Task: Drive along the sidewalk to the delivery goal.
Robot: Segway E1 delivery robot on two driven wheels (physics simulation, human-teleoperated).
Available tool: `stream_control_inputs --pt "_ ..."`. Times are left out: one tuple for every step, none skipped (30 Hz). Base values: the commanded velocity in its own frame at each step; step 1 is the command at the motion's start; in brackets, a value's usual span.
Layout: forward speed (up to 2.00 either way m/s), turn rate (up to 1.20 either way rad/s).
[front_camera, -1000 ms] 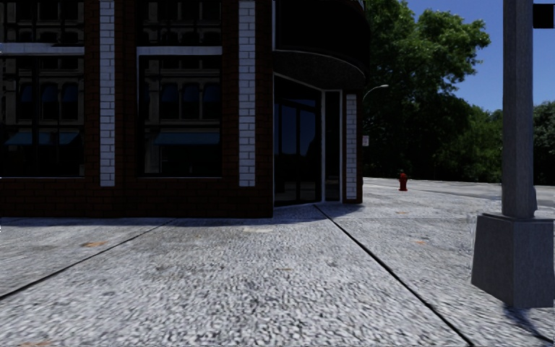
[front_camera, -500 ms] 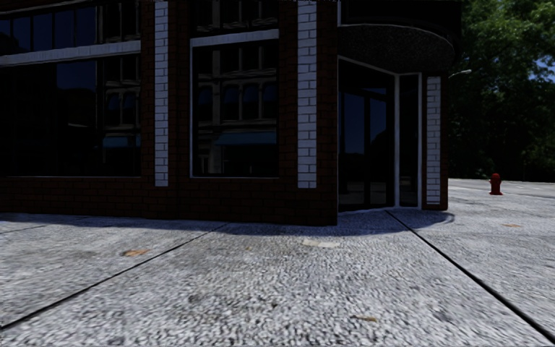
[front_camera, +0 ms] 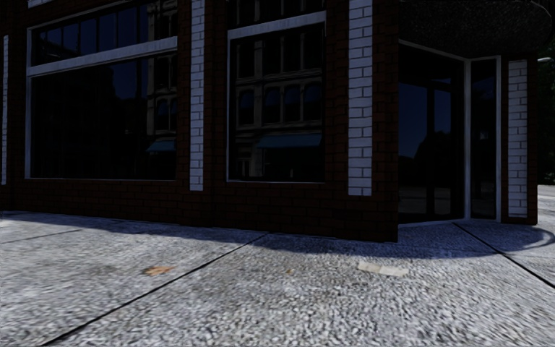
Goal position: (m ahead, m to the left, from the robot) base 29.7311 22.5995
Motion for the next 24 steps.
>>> stream_control_inputs --pt "1.22 0.60" --pt "1.22 0.60" --pt "1.22 0.60" --pt "1.22 0.60" --pt "1.22 0.60" --pt "1.22 0.60" --pt "1.22 0.60" --pt "1.22 0.60" --pt "1.22 0.60" --pt "1.22 0.60" --pt "1.22 0.60" --pt "1.22 0.60" --pt "1.22 0.60" --pt "1.22 0.60" --pt "1.22 0.60" --pt "1.22 0.60" --pt "1.22 0.60" --pt "1.22 0.60" --pt "1.22 0.60" --pt "1.22 0.60" --pt "1.22 0.60" --pt "1.22 0.60" --pt "1.22 0.60" --pt "1.22 0.60"
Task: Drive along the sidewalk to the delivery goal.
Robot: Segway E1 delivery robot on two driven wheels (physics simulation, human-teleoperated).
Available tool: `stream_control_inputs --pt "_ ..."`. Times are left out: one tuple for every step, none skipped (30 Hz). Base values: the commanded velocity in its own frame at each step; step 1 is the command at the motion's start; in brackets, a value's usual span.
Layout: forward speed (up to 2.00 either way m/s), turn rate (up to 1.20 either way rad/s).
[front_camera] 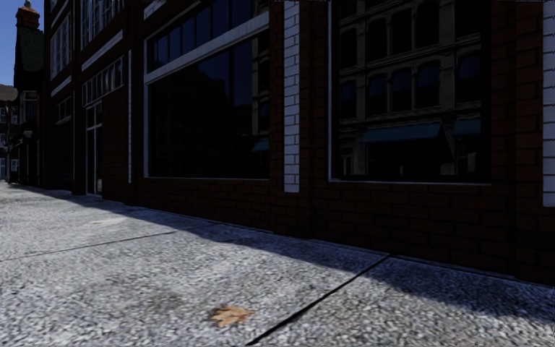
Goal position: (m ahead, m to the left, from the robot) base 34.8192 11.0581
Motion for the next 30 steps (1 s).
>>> stream_control_inputs --pt "1.22 0.60" --pt "1.22 0.60" --pt "1.22 0.60" --pt "1.22 0.60" --pt "1.22 0.60" --pt "1.22 0.60" --pt "1.22 0.60" --pt "1.22 0.60" --pt "1.22 0.60" --pt "1.22 0.60" --pt "1.22 0.60" --pt "1.23 0.60" --pt "1.23 0.60" --pt "1.25 0.60" --pt "1.30 0.60" --pt "1.30 0.60" --pt "1.32 0.60" --pt "1.32 0.60" --pt "1.34 0.60" --pt "1.38 0.60" --pt "1.38 0.60" --pt "1.41 0.60" --pt "1.45 0.60" --pt "1.50 0.60" --pt "1.71 0.60" --pt "1.71 0.60" --pt "2.00 0.60" --pt "2.00 0.60" --pt "2.00 0.60" --pt "2.00 0.60"
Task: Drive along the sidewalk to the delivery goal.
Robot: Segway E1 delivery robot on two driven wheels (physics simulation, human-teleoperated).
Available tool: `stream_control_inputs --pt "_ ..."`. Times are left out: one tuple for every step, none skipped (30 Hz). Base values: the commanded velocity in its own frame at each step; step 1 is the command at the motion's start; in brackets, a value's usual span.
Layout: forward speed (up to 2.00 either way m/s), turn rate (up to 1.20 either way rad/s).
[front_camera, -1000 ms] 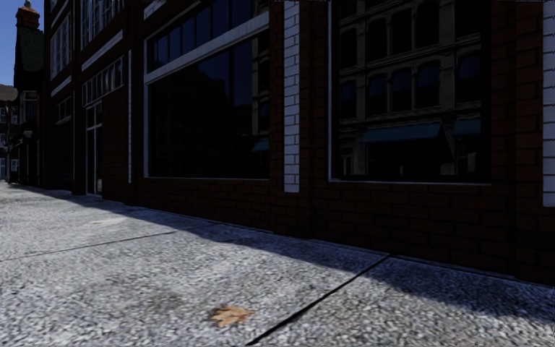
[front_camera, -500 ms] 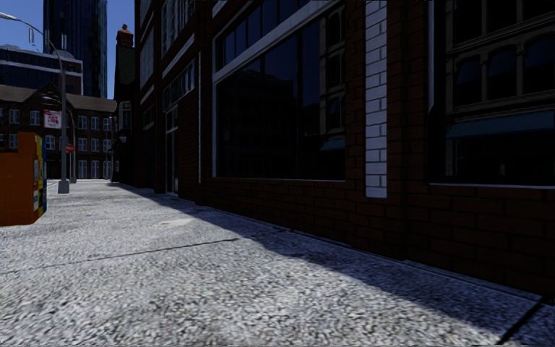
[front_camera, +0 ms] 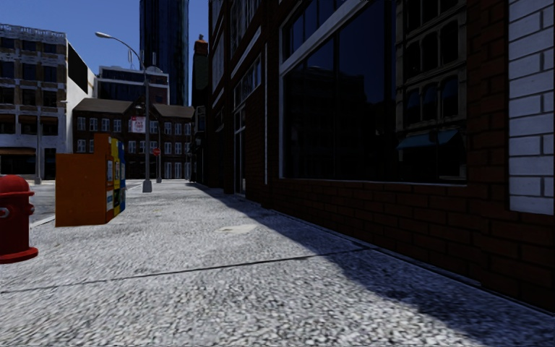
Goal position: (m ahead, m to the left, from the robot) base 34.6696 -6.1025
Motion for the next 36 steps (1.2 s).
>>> stream_control_inputs --pt "2.00 0.60" --pt "2.00 0.60" --pt "2.00 0.60" --pt "2.00 0.60" --pt "2.00 0.60" --pt "2.00 0.60" --pt "2.00 0.60" --pt "2.00 0.60" --pt "2.00 0.60" --pt "2.00 0.60" --pt "2.00 0.60" --pt "2.00 0.60" --pt "2.00 0.60" --pt "2.00 0.60" --pt "2.00 0.60" --pt "2.00 0.60" --pt "2.00 0.60" --pt "2.00 0.60" --pt "2.00 0.60" --pt "2.00 0.60" --pt "2.00 0.60" --pt "2.00 0.59" --pt "2.00 0.43" --pt "2.00 0.00" --pt "2.00 0.00" --pt "2.00 0.00" --pt "2.00 0.00" --pt "2.00 0.00" --pt "2.00 0.00" --pt "2.00 0.00" --pt "2.00 0.00" --pt "2.00 0.00" --pt "2.00 0.00" --pt "2.00 0.00" --pt "2.00 0.00" --pt "2.00 0.00"
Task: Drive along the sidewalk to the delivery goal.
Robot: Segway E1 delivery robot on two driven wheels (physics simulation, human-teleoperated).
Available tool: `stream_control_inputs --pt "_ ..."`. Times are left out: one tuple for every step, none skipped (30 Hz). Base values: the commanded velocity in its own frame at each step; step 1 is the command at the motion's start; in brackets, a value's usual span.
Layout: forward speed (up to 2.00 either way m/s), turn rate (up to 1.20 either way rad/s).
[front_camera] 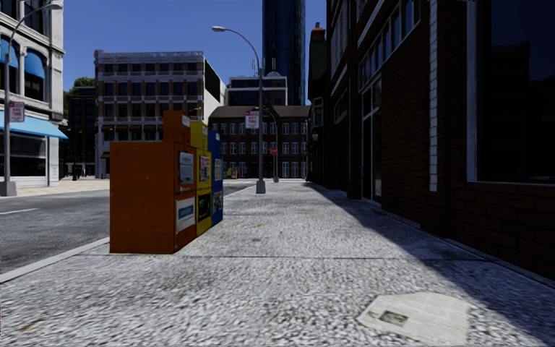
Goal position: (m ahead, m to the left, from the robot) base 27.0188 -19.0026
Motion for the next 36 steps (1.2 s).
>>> stream_control_inputs --pt "2.00 0.00" --pt "2.00 0.00" --pt "2.00 0.00" --pt "2.00 0.00" --pt "2.00 0.00" --pt "2.00 0.00" --pt "2.00 0.00" --pt "2.00 -0.06" --pt "2.00 -0.10" --pt "2.00 -0.11" --pt "2.00 -0.15" --pt "2.00 -0.15" --pt "2.00 -0.17" --pt "2.00 -0.19" --pt "2.00 -0.22" --pt "2.00 -0.22" --pt "2.00 -0.23" --pt "2.00 -0.23" --pt "2.00 -0.23" --pt "2.00 -0.23" --pt "2.00 -0.23" --pt "2.00 -0.23" --pt "2.00 -0.09" --pt "2.00 -0.09" --pt "2.00 0.00" --pt "2.00 0.00" --pt "2.00 0.00" --pt "2.00 0.00" --pt "2.00 0.00" --pt "2.00 0.00" --pt "2.00 0.00" --pt "2.00 0.00" --pt "2.00 0.00" --pt "2.00 0.00" --pt "2.00 0.00" --pt "2.00 0.00"
